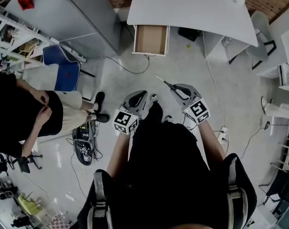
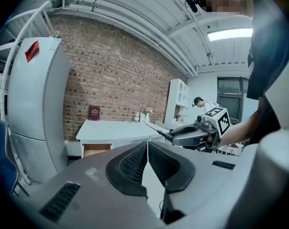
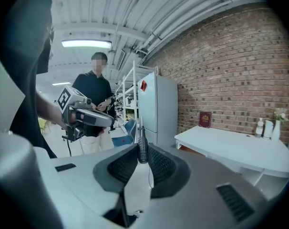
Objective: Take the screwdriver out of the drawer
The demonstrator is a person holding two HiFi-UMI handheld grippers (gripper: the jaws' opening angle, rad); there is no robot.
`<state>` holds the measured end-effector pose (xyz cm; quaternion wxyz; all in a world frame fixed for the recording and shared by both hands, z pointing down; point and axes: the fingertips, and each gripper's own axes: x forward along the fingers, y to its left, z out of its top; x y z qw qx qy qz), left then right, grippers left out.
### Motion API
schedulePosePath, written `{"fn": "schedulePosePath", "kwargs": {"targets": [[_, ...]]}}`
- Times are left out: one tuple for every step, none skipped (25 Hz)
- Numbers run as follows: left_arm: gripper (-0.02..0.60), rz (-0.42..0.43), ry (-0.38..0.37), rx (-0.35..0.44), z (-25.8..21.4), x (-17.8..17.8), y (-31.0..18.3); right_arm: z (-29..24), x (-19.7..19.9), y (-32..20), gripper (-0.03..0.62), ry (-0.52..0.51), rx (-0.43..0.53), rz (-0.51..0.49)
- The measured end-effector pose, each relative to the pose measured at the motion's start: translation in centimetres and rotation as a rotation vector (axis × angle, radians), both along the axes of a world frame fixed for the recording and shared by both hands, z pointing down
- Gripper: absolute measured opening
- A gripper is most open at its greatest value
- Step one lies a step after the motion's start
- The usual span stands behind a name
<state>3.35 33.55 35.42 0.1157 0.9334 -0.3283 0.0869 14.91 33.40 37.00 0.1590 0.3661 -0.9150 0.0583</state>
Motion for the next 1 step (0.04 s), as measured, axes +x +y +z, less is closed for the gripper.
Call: {"fn": "schedulePosePath", "kwargs": {"targets": [[0.019,-0.002,0.001,0.003,-0.13,0.07,0.28,0.08,0.24,0.41,0.123,0.001,-0.003,0.001]]}}
